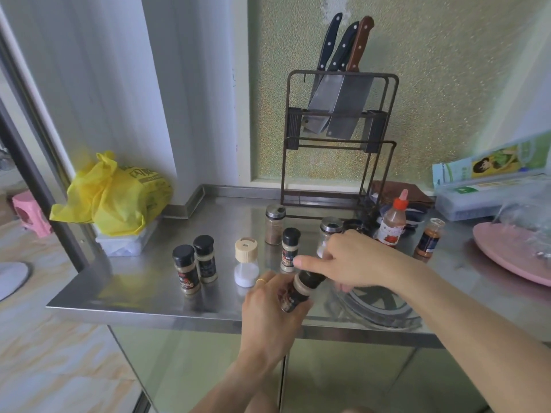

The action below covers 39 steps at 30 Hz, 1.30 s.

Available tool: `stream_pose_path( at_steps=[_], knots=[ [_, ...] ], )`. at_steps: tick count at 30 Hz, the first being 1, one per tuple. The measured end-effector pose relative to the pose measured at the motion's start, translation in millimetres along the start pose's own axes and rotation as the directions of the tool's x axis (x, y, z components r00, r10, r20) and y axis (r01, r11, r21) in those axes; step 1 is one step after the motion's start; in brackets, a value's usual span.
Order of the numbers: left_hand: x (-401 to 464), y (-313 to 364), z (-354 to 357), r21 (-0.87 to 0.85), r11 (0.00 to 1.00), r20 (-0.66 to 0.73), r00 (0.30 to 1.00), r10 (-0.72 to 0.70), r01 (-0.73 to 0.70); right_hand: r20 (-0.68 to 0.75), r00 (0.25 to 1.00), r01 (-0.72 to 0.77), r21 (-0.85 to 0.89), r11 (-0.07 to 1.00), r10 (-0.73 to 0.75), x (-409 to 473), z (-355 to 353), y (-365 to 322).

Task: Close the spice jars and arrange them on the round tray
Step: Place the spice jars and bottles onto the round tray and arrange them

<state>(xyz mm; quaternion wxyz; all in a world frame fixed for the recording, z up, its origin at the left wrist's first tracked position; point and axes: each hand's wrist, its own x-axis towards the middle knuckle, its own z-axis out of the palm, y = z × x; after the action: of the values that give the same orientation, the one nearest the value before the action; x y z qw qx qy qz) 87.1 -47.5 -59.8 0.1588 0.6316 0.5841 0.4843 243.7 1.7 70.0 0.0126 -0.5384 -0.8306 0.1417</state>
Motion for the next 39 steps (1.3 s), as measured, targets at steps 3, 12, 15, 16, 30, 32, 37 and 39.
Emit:
stream_pose_path(
  at_steps=[3, 12, 15, 16, 30, 32, 37, 39],
  knots=[
    [1.9, 0.1, 2.3, -0.003, 1.000, -0.001, 1.000, 0.005, -0.005, -0.007, 0.996, 0.084, 0.013, 0.996, -0.084, -0.8, -1.1, 0.6],
    [6.9, -2.1, 14.0, -0.028, 0.999, -0.032, 0.999, 0.015, -0.015, -0.138, 0.984, 0.121, 0.064, 0.991, -0.112, 0.3, 3.0, 0.8],
    [7.2, -1.5, 19.8, 0.000, 0.999, -0.079, 0.996, 0.034, -0.034, -0.231, 0.968, 0.101, 0.025, 0.995, -0.093, 6.7, 11.3, 1.9],
    [7.6, -0.4, 22.0, 0.007, 0.999, -0.095, 0.995, 0.036, -0.036, -0.256, 0.962, 0.096, 0.005, 0.995, -0.091, 8.4, 13.4, 1.6],
    [33.9, -25.8, 42.0, -0.015, 0.975, -0.107, 0.969, -0.223, 0.222, -0.525, 0.845, 0.025, 0.237, 0.971, 0.106, 0.6, 34.6, 39.7],
    [33.3, -29.0, 46.3, -0.007, 0.973, -0.114, 0.966, -0.232, 0.232, -0.607, 0.776, -0.003, 0.266, 0.964, 0.170, -0.7, 23.1, 58.6],
    [28.7, -25.1, 44.1, 0.002, 0.979, -0.092, 0.975, -0.205, 0.206, -0.618, 0.730, -0.169, 0.251, 0.953, 0.292, 3.2, -1.9, 106.2],
    [25.7, -19.6, 38.8, 0.024, 0.984, -0.092, 0.980, -0.174, 0.177, -0.606, 0.729, -0.210, 0.243, 0.947, 0.317, 10.2, -8.3, 120.1]
  ],
)
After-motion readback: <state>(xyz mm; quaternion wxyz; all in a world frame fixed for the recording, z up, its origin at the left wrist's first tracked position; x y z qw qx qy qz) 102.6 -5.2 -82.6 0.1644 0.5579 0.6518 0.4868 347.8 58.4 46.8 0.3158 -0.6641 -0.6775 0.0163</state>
